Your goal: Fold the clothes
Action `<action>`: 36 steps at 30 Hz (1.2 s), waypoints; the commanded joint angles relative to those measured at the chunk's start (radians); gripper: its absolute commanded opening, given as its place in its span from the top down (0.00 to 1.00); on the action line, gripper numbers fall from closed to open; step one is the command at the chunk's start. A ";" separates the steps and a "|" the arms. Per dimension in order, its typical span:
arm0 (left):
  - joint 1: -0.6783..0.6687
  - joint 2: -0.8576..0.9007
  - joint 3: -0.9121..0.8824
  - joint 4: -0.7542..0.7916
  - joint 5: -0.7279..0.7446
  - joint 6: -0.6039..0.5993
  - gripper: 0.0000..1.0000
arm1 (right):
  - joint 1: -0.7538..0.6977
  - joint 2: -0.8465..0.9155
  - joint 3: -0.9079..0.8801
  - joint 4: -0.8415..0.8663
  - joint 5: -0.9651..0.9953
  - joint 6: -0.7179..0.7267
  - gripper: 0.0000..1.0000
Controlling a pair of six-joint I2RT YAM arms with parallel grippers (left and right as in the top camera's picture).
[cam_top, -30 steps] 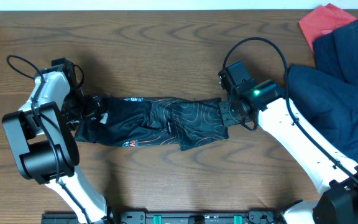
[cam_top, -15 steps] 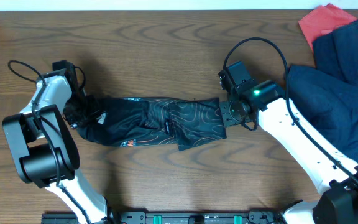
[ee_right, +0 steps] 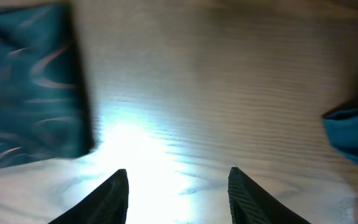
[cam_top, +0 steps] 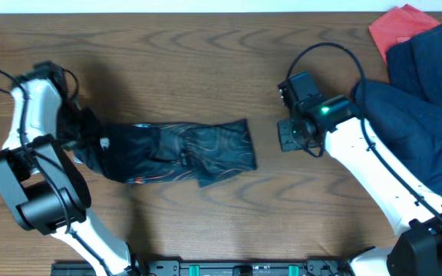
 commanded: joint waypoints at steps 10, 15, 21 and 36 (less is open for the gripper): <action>-0.342 -0.026 0.087 -0.230 0.148 -0.034 0.94 | -0.071 0.001 0.001 0.009 0.018 -0.032 0.50; -0.545 -0.026 0.087 -0.203 0.157 -0.079 0.94 | -0.074 0.001 0.001 0.011 0.018 -0.032 0.50; -0.725 -0.026 0.087 -0.157 0.157 -0.149 0.94 | -0.074 0.001 0.001 0.011 0.017 -0.040 0.50; -0.898 -0.021 0.083 -0.022 0.158 -0.270 0.93 | -0.074 0.001 0.001 -0.004 0.016 -0.046 0.50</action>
